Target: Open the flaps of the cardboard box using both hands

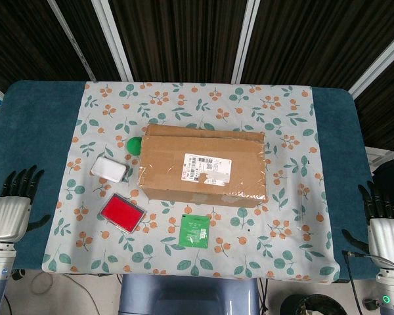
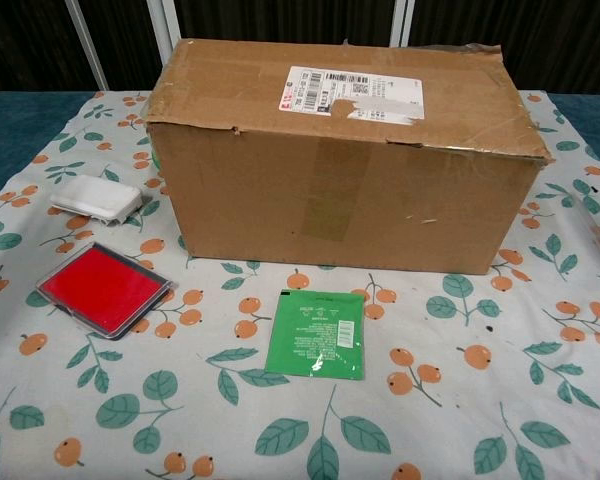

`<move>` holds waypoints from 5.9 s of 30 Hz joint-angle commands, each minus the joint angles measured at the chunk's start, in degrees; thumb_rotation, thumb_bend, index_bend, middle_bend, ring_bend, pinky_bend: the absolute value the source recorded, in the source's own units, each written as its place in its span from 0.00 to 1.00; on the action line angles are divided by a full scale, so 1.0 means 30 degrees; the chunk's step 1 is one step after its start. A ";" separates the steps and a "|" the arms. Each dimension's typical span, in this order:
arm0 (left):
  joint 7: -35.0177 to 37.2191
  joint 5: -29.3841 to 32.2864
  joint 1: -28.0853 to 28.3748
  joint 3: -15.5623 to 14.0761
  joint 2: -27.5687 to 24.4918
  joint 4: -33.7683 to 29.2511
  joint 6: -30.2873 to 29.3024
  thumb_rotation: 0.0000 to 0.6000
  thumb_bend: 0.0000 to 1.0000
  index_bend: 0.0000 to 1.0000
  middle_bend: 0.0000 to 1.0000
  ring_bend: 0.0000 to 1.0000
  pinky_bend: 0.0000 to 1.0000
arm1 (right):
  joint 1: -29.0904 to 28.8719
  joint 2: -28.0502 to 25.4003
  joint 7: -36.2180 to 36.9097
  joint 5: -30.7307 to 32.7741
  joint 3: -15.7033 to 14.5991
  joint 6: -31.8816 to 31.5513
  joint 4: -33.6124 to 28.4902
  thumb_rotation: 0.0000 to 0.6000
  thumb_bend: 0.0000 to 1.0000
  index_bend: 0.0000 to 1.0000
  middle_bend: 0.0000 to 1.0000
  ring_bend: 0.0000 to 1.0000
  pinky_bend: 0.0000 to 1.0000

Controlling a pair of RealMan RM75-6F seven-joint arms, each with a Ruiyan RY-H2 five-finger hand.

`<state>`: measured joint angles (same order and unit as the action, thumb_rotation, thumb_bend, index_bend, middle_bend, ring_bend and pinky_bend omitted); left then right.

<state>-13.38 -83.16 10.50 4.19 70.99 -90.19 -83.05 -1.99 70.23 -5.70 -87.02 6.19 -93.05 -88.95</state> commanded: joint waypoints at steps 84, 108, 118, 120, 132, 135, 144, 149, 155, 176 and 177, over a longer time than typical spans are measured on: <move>0.1549 0.1915 0.0627 0.0571 -0.0338 -0.0174 0.1786 1.00 0.04 0.00 0.00 0.00 0.00 | -1.6094 0.1585 -0.7461 1.8040 0.5738 1.1352 -0.2362 1.00 1.00 0.48 0.57 0.55 0.50; 0.1613 0.1886 0.0628 0.0528 -0.0337 -0.0279 0.1697 1.00 0.04 0.00 0.00 0.00 0.00 | -1.7329 -0.1475 -0.6483 2.0980 0.7539 1.0830 -0.7975 1.00 1.00 0.49 0.58 0.56 0.50; 0.1575 0.1835 0.0634 0.0504 -0.0307 -0.0275 0.1650 1.00 0.04 0.00 0.00 0.00 0.00 | -1.8296 -0.2911 -0.6123 2.3763 0.8636 1.0023 -1.0644 1.00 1.00 0.49 0.57 0.56 0.53; 0.1561 0.1825 0.0634 0.0494 -0.0305 -0.0271 0.1647 1.00 0.04 0.00 0.00 0.00 0.00 | -1.8583 -0.3364 -0.6324 2.4772 0.8722 1.0014 -1.1116 1.00 1.00 0.49 0.57 0.56 0.53; 0.1442 0.1715 0.0647 0.0431 -0.0229 -0.0233 0.1604 1.00 0.04 0.00 0.00 0.00 0.00 | -1.9759 -0.4676 -0.6559 2.6941 0.8515 0.9858 -1.2701 1.00 1.00 0.49 0.57 0.56 0.53; 0.1461 0.1747 0.0632 0.0449 -0.0223 -0.0223 0.1577 1.00 0.04 0.00 0.00 0.00 0.00 | -2.0021 -0.4766 -0.6478 2.7170 0.8468 0.9879 -1.2898 1.00 1.00 0.49 0.57 0.56 0.53; 0.1422 0.1730 0.0666 0.0418 -0.0187 -0.0185 0.1640 1.00 0.04 0.00 0.00 0.00 0.00 | -2.1038 -0.6036 -0.6436 2.9377 0.8717 1.0550 -1.3996 1.00 1.00 0.49 0.57 0.56 0.54; 0.1396 0.1714 0.0666 0.0419 -0.0176 -0.0188 0.1612 1.00 0.04 0.00 0.00 0.00 0.00 | -2.1446 -0.6897 -0.5945 3.0372 0.9040 1.1084 -1.4784 1.00 1.00 0.49 0.57 0.56 0.54; 0.1396 0.1716 0.0657 0.0415 -0.0163 -0.0185 0.1596 1.00 0.04 0.00 0.00 0.00 0.00 | -2.1678 -0.7869 -0.5008 3.1454 0.9352 1.2379 -1.5345 1.00 1.00 0.49 0.57 0.56 0.54; 0.1402 0.1595 0.0650 0.0404 -0.0152 -0.0129 0.1495 1.00 0.04 0.00 0.00 0.00 0.00 | -2.1825 -0.8961 -0.4004 2.9089 0.7265 1.3180 -1.5345 1.00 0.96 0.48 0.54 0.54 0.52; 0.1378 0.1572 0.0654 0.0409 -0.0138 -0.0121 0.1470 1.00 0.04 0.00 0.00 0.00 0.00 | -2.1333 -0.8538 -0.4133 2.7653 0.6729 1.2058 -1.5345 1.00 0.93 0.47 0.54 0.54 0.52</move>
<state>-9.22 -78.42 12.45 5.41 70.57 -90.56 -78.62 -68.55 42.22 -17.58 3.54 29.64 -50.65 -134.99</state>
